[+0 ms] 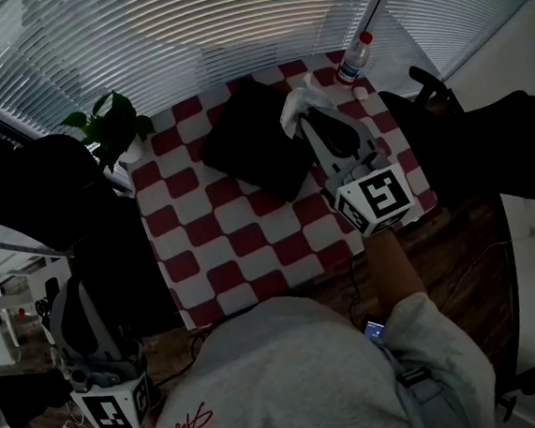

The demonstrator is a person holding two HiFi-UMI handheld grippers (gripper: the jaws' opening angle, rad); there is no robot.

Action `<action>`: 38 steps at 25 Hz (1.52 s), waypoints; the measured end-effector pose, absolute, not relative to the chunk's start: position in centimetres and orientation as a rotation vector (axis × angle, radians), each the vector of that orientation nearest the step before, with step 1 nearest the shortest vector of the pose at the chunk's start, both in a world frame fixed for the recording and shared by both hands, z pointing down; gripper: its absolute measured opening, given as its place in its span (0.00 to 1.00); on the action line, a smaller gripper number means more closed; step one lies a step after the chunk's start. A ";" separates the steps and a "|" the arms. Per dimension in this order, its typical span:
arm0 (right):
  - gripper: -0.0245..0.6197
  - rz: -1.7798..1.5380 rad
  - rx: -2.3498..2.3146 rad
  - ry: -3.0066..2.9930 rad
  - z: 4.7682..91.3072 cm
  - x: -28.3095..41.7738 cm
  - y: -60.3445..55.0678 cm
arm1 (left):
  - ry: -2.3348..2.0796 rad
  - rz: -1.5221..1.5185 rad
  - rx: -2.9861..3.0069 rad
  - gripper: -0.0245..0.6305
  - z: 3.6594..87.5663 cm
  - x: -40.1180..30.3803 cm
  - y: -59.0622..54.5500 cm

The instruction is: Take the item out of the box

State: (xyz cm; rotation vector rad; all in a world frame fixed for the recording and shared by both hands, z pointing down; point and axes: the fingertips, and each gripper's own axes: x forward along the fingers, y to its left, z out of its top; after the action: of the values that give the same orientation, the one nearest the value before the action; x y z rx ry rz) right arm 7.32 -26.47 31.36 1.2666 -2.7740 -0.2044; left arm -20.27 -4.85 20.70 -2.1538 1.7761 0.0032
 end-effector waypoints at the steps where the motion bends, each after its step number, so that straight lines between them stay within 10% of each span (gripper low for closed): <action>1: 0.12 -0.214 1.263 -2.782 31.0 7.2 -26.3 | 1.777 0.008 -2.155 0.07 20.6 -20.2 -4.9; 38: 0.12 -0.356 1.189 -2.962 23.7 5.0 -20.5 | 1.777 0.047 -2.160 0.07 20.5 -21.0 -4.3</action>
State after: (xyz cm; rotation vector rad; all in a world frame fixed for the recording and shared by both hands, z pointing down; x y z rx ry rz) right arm 4.96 -20.48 23.72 1.1893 -2.9621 -0.3559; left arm -21.01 -4.34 20.49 -2.1599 1.7768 0.0471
